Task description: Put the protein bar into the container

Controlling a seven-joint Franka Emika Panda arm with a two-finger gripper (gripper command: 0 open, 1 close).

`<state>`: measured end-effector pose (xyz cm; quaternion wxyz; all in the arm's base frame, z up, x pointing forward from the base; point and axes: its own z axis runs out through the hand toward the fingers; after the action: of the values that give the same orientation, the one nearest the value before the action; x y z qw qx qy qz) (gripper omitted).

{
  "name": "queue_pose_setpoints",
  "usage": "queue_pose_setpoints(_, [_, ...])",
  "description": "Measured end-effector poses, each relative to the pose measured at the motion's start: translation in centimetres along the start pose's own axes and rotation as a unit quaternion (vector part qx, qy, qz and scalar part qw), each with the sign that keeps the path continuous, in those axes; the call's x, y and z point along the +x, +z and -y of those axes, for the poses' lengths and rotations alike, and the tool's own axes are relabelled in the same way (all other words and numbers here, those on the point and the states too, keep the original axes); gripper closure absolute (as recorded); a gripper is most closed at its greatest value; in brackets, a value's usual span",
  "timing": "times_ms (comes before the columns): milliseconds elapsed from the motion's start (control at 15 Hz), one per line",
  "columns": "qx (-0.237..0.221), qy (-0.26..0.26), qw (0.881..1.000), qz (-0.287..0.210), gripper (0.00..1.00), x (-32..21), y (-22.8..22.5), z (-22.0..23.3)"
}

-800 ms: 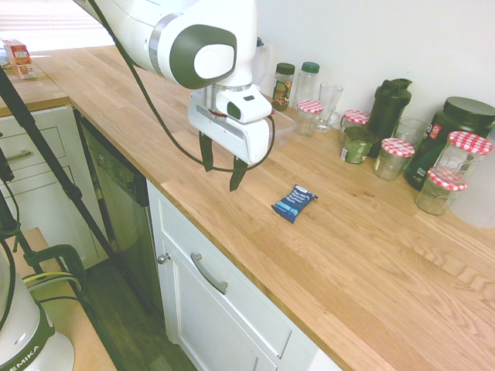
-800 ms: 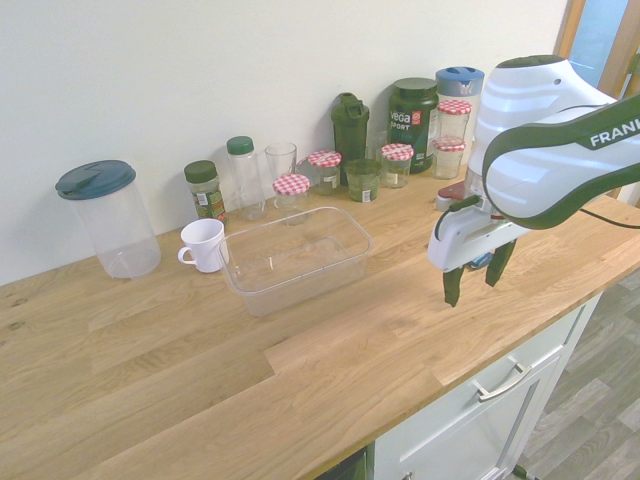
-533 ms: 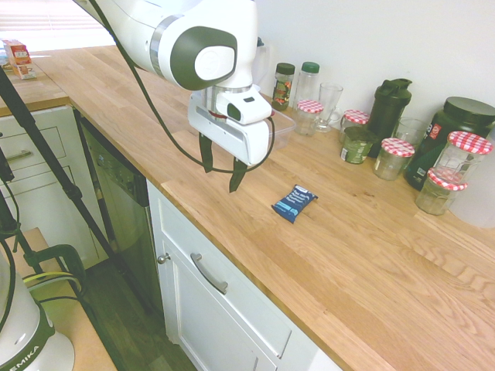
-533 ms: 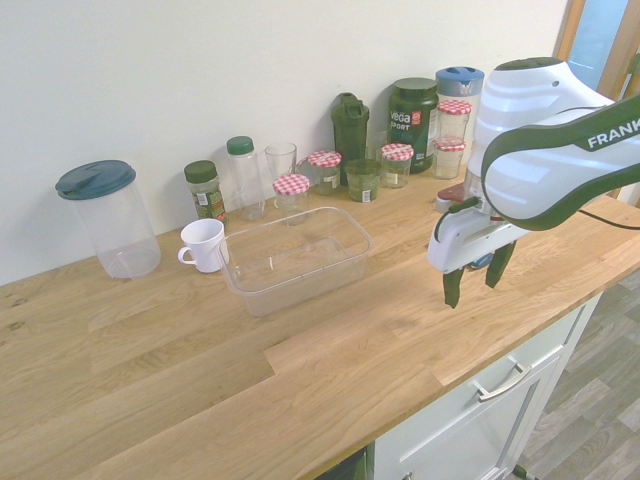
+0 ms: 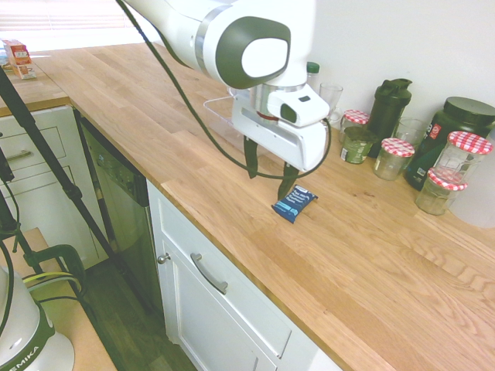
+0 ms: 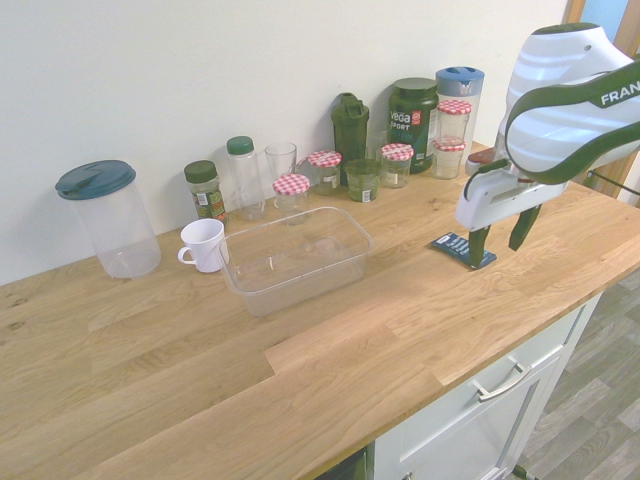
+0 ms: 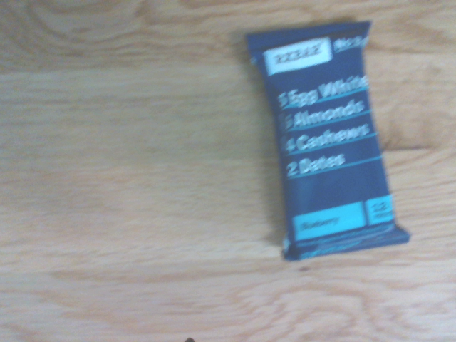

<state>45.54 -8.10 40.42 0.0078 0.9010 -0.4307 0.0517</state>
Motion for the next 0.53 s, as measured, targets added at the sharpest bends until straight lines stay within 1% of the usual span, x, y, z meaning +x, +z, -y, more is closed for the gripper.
queue_pose_setpoints(267, [-0.001,-0.018,1.000,-0.014,0.00,3.3,1.7,1.3])
queue_pose_setpoints(533, [-0.001,-0.046,0.999,-0.020,0.00,5.2,2.7,2.9])
